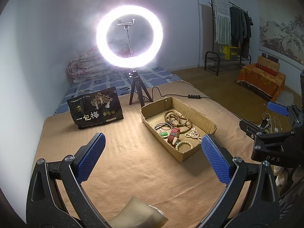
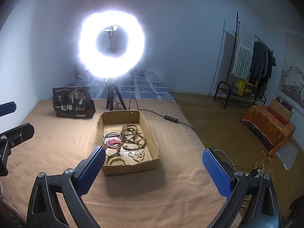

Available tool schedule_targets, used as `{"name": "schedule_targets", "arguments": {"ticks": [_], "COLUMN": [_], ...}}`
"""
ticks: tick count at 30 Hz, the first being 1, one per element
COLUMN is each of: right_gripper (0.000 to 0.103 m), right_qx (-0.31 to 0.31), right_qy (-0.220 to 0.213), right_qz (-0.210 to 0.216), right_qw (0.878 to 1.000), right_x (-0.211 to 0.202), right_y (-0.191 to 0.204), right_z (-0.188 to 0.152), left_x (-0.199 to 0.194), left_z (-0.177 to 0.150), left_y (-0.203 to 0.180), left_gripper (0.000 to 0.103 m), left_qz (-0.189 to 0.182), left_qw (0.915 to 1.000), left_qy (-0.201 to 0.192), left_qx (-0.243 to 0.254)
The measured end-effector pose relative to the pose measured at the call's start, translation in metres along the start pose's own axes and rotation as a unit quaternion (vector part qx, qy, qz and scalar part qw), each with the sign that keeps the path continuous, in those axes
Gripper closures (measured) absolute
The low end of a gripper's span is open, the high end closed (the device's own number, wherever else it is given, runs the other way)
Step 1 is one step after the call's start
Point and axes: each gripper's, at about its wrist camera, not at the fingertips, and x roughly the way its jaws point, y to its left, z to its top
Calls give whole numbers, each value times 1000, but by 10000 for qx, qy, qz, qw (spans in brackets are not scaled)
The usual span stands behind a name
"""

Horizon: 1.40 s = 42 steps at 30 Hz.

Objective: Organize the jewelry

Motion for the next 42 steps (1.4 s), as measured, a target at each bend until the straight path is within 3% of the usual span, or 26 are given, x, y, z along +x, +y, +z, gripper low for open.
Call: {"name": "schedule_targets", "arguments": {"ticks": [42], "right_gripper": [0], "right_qx": [124], "right_qy": [163], "right_qz": [37], "right_qw": [9998], "right_x": [4], "right_y": [-4], "right_z": [-3], "left_x": [-3], "left_z": [1], "left_y": [-3], "left_gripper": [0], "left_qz": [0], "left_qw": [10000], "left_qy": [-37], "left_qx": [1]}}
